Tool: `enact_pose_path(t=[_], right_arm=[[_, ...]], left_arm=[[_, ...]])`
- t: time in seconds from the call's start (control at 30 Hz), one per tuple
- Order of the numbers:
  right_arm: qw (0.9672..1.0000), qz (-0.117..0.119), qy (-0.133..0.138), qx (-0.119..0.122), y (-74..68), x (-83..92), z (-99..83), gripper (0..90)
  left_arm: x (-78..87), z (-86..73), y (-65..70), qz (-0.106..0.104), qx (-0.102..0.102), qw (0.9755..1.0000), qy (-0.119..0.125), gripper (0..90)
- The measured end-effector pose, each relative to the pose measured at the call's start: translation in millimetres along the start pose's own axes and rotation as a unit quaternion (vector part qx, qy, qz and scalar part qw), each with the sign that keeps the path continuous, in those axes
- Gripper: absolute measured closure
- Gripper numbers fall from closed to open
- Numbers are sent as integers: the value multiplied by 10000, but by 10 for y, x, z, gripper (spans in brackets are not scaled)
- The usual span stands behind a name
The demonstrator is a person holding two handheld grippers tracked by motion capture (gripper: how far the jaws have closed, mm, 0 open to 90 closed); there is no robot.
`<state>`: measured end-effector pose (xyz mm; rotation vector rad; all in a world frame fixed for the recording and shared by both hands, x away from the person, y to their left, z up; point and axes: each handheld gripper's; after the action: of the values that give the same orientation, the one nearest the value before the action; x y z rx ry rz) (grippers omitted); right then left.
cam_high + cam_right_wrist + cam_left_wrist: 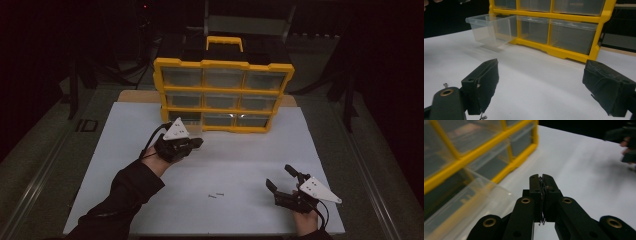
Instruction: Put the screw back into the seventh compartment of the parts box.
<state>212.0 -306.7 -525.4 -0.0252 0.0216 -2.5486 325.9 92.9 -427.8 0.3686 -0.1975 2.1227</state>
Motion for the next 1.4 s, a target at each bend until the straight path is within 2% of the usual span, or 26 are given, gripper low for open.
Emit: enact_pose_path(t=[0.07, 0.17, 0.2, 0.23, 0.33, 0.37, 0.4, 0.43, 0.47, 0.57, 0.6, 0.63, 0.7, 0.73, 0.77, 0.87, 0.9, 0.93, 0.97, 1.03, 1.07, 1.17, 1.2, 1.23, 1.33, 1.4], right_arm=[[10000, 3, -18, 7, -4, -5, -5, 137], [10000, 6, -20, 9, -2, -6, -5, 138], [10000, 14, -3, -12, 0, -4, -4, 137], [10000, 14, -3, -12, 0, -4, -4, 137], [10000, 14, -4, -8, 1, -4, -4, 137], [10000, 14, -4, -8, 1, -4, -4, 137], [10000, 16, -12, -1, -2, -5, -4, 137], [10000, 16, -12, -1, -2, -5, -4, 137], [10000, 19, -19, 0, -7, -6, -5, 137], [10000, 20, -20, 5, -7, -6, -5, 137], [10000, 20, -16, -5, -2, -7, -6, 137], [10000, 20, -16, -5, -2, -7, -6, 137], [10000, 20, -16, -2, 0, -5, -5, 137], [10000, 22, -14, -3, -1, -5, -4, 138], [10000, 22, -14, -3, -1, -5, -4, 138], [10000, 25, -31, -10, -3, -7, -6, 138], [10000, 25, -31, -10, -3, -7, -6, 138], [10000, 23, -23, -4, -2, -7, -5, 137], [10000, 23, -23, -4, -2, -7, -5, 137], [10000, 21, -27, -5, -1, -6, -6, 137], [10000, 22, -32, -9, 0, -7, -8, 137], [10000, 24, -38, -7, -1, -9, -9, 138], [10000, 25, -42, -1, -3, -10, -9, 137], [10000, 25, -42, -1, -3, -10, -9, 137], [10000, 23, -45, -1, 1, -9, -8, 137], [10000, 24, -56, 0, 4, -10, -11, 137]], left_arm=[[35, 9, -93, 217, 110, 9997, 60, 864], [45, 12, -134, 323, 167, 9993, 65, 864], [49, 10, -180, 469, 259, 9985, 95, 864], [49, 10, -180, 469, 259, 9985, 95, 864], [36, -9, -246, 734, 374, 9966, 99, 864], [36, -9, -246, 734, 374, 9966, 99, 864], [22, -27, -275, 839, 445, 9954, 91, 864], [22, -27, -275, 839, 445, 9954, 91, 864], [6, -44, -309, 945, 534, 9941, 84, 863], [-9, -57, -337, 1022, 578, 9931, 73, 864], [-32, -71, -374, 1096, 683, 9916, 35, 863], [-32, -71, -374, 1096, 683, 9916, 35, 863], [-52, -83, -410, 1150, 771, 9904, -51, 863], [-73, -96, -439, 1231, 826, 9889, -125, 864], [-73, -96, -439, 1231, 826, 9889, -125, 863], [-126, -130, -509, 1314, 983, 9857, -391, 863], [-126, -130, -509, 1314, 983, 9857, -391, 863], [-155, -147, -533, 1351, 1032, 9841, -511, 863], [-155, -147, -533, 1351, 1032, 9841, -511, 863], [-190, -164, -559, 1339, 1099, 9826, -668, 862], [-227, -178, -580, 1317, 1159, 9809, -841, 862], [-267, -188, -594, 1312, 1181, 9796, -963, 862], [-303, -192, -605, 1317, 1210, 9779, -1081, 862], [-303, -192, -605, 1317, 1210, 9779, -1081, 862], [-357, -201, -631, 1294, 1265, 9757, -1232, 862], [-373, -204, -642, 1237, 1331, 9759, -1210, 856]])
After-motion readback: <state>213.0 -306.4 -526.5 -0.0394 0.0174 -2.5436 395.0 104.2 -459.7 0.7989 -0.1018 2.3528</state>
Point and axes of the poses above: each handheld gripper's, and its own axes: x roughly backward along the jaws, z roughly out of its top, y roughly to its right, and after that the axes turned 13 degrees about y, right-handed
